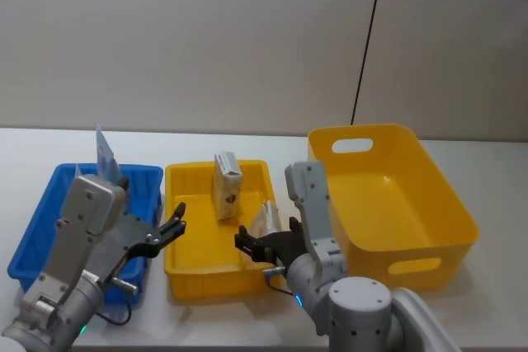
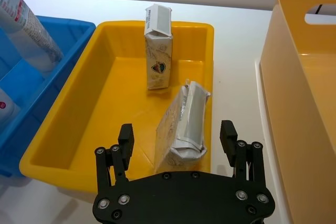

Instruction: Bimanual collaborative sorting of washing and personal care products

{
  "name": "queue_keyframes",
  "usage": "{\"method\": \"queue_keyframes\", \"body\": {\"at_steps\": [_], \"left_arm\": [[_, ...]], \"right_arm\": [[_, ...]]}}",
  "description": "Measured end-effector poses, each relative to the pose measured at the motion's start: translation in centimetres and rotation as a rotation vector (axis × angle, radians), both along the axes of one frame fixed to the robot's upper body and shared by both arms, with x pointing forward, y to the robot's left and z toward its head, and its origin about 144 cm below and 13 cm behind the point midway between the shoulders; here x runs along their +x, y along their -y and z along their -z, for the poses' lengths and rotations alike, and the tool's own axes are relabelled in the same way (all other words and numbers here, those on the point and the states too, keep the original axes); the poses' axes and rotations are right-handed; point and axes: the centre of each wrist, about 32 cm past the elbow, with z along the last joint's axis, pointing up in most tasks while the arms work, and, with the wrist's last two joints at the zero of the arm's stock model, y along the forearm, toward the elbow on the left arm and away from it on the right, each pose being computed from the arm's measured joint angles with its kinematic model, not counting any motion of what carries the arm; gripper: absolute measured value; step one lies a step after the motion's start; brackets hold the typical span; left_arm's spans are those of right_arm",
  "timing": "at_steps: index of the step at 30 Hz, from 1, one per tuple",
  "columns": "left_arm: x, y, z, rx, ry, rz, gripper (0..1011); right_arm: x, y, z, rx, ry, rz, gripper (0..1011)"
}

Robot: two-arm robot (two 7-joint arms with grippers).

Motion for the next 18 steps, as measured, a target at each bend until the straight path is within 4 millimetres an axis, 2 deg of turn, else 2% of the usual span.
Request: {"method": "queue_keyframes", "body": {"at_steps": [18], "left_arm": [[0.0,0.0,0.0,0.0,0.0,0.0,1001]], "right_arm": [[1.6,-0.5,0.6,0.005,-0.035,-0.044,1004]]}}
